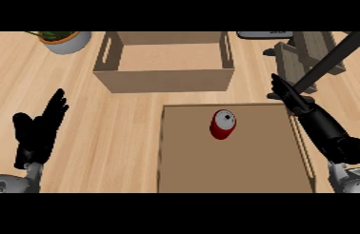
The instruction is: Pick the can from the tray and place it in the tiered basket
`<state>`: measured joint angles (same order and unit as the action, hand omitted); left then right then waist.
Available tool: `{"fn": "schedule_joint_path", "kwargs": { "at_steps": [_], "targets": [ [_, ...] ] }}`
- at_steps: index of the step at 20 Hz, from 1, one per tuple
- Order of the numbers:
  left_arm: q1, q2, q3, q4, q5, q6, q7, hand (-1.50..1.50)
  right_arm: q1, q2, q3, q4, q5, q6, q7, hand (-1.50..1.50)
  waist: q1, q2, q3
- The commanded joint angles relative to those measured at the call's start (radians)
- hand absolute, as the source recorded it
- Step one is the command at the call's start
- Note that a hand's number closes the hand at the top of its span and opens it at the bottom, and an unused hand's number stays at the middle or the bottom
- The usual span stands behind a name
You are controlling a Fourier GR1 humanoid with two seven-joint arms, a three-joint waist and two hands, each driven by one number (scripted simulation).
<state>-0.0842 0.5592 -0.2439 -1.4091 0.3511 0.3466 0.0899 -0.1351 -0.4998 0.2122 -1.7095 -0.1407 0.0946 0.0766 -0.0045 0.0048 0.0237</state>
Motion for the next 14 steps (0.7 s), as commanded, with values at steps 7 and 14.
{"fn": "schedule_joint_path", "kwargs": {
  "at_steps": [7,14],
  "targets": [
    [-0.043,0.042,0.011,-0.005,-0.089,0.016,-0.042,0.00,-0.082,0.315,-0.311,0.015,-0.203,-0.348,-0.107,1.50,-0.124,-0.058,0.023],
    [-0.099,0.014,-0.001,0.021,-0.156,0.005,-0.095,0.00,0.190,0.244,-0.098,-0.070,0.231,-0.641,0.276,-1.50,-0.021,-0.009,-0.026]
  ]
}}
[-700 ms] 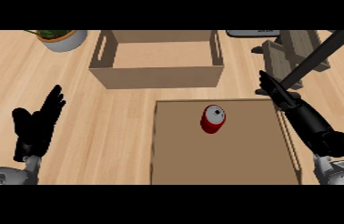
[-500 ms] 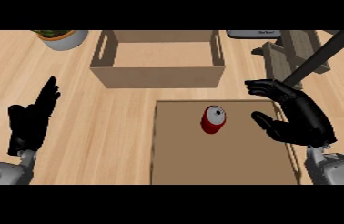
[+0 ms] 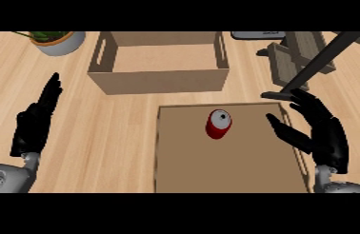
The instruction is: Pick the can from the tray and place it in the tiered basket
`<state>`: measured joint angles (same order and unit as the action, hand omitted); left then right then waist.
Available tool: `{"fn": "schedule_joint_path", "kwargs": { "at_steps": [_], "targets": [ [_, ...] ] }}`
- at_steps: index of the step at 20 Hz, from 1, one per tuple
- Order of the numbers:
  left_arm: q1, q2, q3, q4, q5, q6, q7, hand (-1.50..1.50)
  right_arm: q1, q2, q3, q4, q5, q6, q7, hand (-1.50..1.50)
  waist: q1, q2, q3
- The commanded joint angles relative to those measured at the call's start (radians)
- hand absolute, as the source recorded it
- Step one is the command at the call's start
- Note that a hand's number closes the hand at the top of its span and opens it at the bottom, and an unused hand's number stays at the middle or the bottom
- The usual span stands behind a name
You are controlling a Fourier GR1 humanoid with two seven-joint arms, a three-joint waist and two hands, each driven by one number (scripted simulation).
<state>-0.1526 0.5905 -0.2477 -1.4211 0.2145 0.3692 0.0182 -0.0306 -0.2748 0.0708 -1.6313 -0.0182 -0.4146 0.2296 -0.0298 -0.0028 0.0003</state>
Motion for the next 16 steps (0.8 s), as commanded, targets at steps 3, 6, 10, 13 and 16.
{"fn": "schedule_joint_path", "kwargs": {
  "at_steps": [3,6,10,13,16],
  "targets": [
    [-0.047,-0.012,0.020,0.006,-0.045,-0.009,0.033,0.00,0.101,-0.096,0.066,-0.284,0.153,-0.033,0.275,-1.50,0.014,-0.002,-0.002],
    [-0.034,-0.035,0.011,0.021,-0.037,-0.013,-0.002,0.00,0.022,-0.247,0.083,-0.302,0.130,0.150,0.434,-1.50,0.018,-0.001,-0.004],
    [-0.058,-0.026,-0.012,-0.021,-0.052,-0.022,0.054,0.00,-0.104,-0.351,0.154,-0.302,0.107,0.336,0.613,-1.50,0.043,0.001,-0.004],
    [-0.030,-0.048,-0.009,0.005,-0.060,-0.023,0.010,0.00,-0.209,-0.347,0.209,-0.300,0.099,0.402,0.774,-1.50,0.050,0.004,-0.003],
    [-0.059,-0.057,0.001,0.024,-0.065,-0.045,0.007,0.00,-0.417,-0.293,0.227,-0.233,0.089,0.431,0.939,-1.50,0.054,0.006,-0.003]
  ]
}}
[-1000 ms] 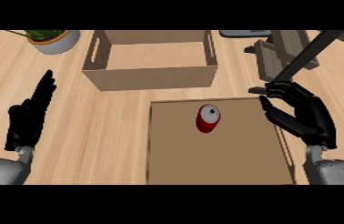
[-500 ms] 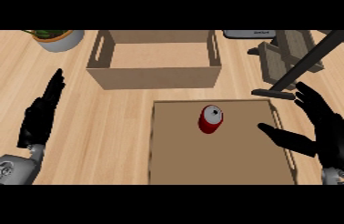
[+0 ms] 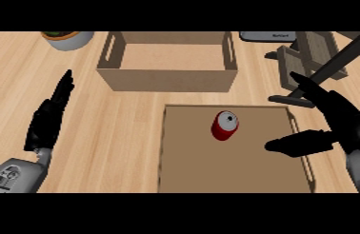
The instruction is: Pick the can from the tray and place it in the tiered basket
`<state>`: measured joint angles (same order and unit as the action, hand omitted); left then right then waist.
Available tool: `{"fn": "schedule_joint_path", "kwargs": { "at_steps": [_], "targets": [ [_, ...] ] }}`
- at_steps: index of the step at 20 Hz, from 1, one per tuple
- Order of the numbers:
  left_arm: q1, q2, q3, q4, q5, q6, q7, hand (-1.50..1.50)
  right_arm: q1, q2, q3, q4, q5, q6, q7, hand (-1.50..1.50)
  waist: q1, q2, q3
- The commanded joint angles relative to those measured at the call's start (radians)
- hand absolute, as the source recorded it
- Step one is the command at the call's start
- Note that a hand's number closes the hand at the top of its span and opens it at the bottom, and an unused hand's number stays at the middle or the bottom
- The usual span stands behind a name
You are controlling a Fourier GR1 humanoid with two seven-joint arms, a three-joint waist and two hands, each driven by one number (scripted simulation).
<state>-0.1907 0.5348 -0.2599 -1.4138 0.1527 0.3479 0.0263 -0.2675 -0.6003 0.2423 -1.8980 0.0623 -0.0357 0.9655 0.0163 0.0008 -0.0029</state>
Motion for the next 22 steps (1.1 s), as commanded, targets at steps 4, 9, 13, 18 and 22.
{"fn": "schedule_joint_path", "kwargs": {
  "at_steps": [4,9,13,18,22],
  "targets": [
    [-0.048,-0.035,0.017,0.046,-0.027,-0.011,0.012,0.00,-0.303,0.105,0.092,0.181,0.030,0.079,0.270,-1.50,0.003,0.004,0.001],
    [0.019,-0.028,0.035,0.021,-0.025,-0.038,-0.037,0.00,-0.304,0.179,0.119,0.253,0.002,0.089,0.323,-1.50,-0.001,0.002,0.001],
    [-0.010,-0.032,0.046,0.012,-0.046,-0.023,0.022,0.00,-0.296,0.194,0.153,0.293,0.030,0.104,0.334,-1.50,-0.011,-0.001,0.002],
    [0.022,-0.024,0.060,-0.028,-0.041,-0.053,0.035,0.00,-0.315,0.230,0.164,0.419,0.041,0.117,0.287,-1.50,-0.002,0.000,0.002],
    [0.029,-0.046,0.076,0.004,-0.064,-0.061,-0.007,0.00,-0.272,0.235,0.182,0.301,0.054,0.133,0.355,-1.50,-0.017,-0.003,0.002]
  ]
}}
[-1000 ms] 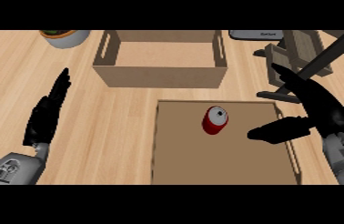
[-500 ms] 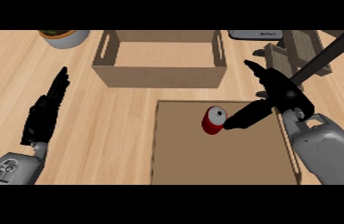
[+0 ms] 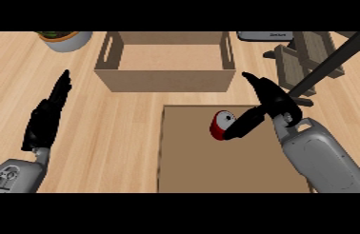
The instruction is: Pick the can from the tray and place it in the tiered basket
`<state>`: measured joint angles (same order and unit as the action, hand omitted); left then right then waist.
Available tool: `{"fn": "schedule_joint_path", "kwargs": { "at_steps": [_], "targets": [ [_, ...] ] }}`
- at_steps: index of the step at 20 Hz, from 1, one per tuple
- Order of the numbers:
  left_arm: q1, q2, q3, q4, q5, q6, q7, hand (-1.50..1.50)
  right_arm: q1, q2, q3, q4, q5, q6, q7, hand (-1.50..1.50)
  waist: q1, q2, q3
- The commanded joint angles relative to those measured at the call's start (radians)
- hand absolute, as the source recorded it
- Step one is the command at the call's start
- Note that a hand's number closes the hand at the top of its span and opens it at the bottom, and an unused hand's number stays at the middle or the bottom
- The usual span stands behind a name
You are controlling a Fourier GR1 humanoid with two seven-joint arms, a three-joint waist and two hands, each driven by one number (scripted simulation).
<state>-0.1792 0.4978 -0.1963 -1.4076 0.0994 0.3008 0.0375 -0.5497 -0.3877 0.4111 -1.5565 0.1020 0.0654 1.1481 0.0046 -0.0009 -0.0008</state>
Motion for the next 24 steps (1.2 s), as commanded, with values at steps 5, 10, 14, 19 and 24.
{"fn": "schedule_joint_path", "kwargs": {
  "at_steps": [5,10,14,19,24],
  "targets": [
    [-0.024,-0.024,0.048,0.031,-0.020,-0.021,-0.006,0.00,0.029,0.038,0.065,-0.026,0.094,0.044,0.137,-1.50,-0.008,0.000,0.000],
    [0.019,-0.039,0.041,0.010,-0.032,-0.038,-0.023,0.00,0.084,0.053,0.118,-0.044,0.182,0.020,0.138,-1.50,-0.006,-0.001,0.000],
    [0.025,-0.047,0.049,-0.014,-0.048,-0.028,0.003,0.00,0.011,0.063,0.089,-0.080,0.174,0.089,0.233,-1.50,-0.003,-0.002,0.000],
    [0.002,-0.074,0.039,-0.032,-0.075,-0.023,0.053,0.00,-0.015,0.112,0.073,0.031,0.214,0.082,0.178,-1.50,0.000,0.000,0.000],
    [0.059,-0.090,0.049,-0.011,-0.085,-0.034,-0.025,0.00,0.027,0.122,0.051,0.005,0.203,0.105,0.199,-1.50,-0.004,-0.001,0.000]
  ]
}}
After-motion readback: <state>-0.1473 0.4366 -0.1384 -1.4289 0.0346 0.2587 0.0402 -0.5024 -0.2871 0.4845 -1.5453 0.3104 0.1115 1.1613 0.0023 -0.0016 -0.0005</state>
